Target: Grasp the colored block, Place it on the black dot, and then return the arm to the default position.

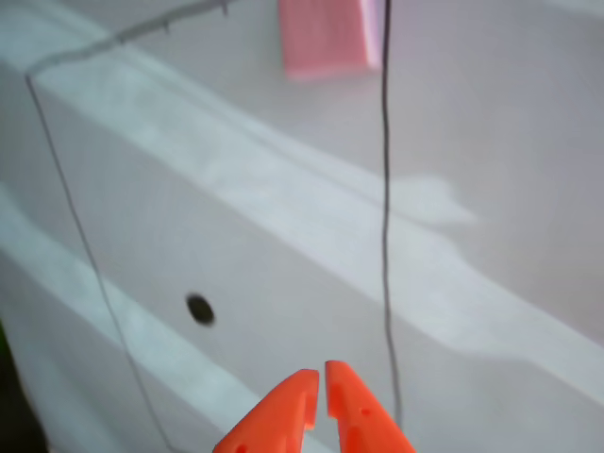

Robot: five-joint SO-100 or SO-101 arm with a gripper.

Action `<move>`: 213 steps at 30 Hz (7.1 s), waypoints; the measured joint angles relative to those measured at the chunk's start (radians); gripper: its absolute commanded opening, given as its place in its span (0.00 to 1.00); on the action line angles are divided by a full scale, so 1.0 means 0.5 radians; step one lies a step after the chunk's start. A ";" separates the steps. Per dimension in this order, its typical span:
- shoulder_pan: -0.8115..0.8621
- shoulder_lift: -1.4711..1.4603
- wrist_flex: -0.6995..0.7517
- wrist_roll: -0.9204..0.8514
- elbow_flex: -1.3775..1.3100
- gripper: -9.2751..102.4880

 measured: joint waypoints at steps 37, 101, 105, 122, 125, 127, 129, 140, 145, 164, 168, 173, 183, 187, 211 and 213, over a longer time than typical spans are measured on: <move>0.663 -1.424 0.114 -0.911 -0.825 0.30; 0.844 -1.871 -0.193 -1.470 -0.828 0.28; 0.847 -1.871 -0.227 -1.470 -0.828 0.26; 0.868 -1.871 -0.310 -1.460 -0.828 0.08; 0.865 -1.868 -0.310 -1.417 -0.828 0.08; 0.853 -1.868 -0.307 -1.378 -0.828 0.08; 0.804 -1.844 -0.276 -1.328 -0.828 0.08; 0.387 -1.626 -0.021 -0.746 -0.865 0.08; 0.147 -1.611 0.095 -0.371 -1.006 0.08; -0.552 -2.181 0.767 0.724 -2.043 0.08; -0.620 -2.396 0.936 0.874 -2.307 0.08; -0.690 -2.746 1.181 1.012 -2.758 0.08; -0.779 -3.117 1.175 1.071 -3.252 0.08; -0.779 -3.316 1.172 1.040 -3.540 0.08; -0.752 -3.826 1.264 1.028 -4.387 0.08; -0.755 -3.826 1.267 1.040 -4.387 0.08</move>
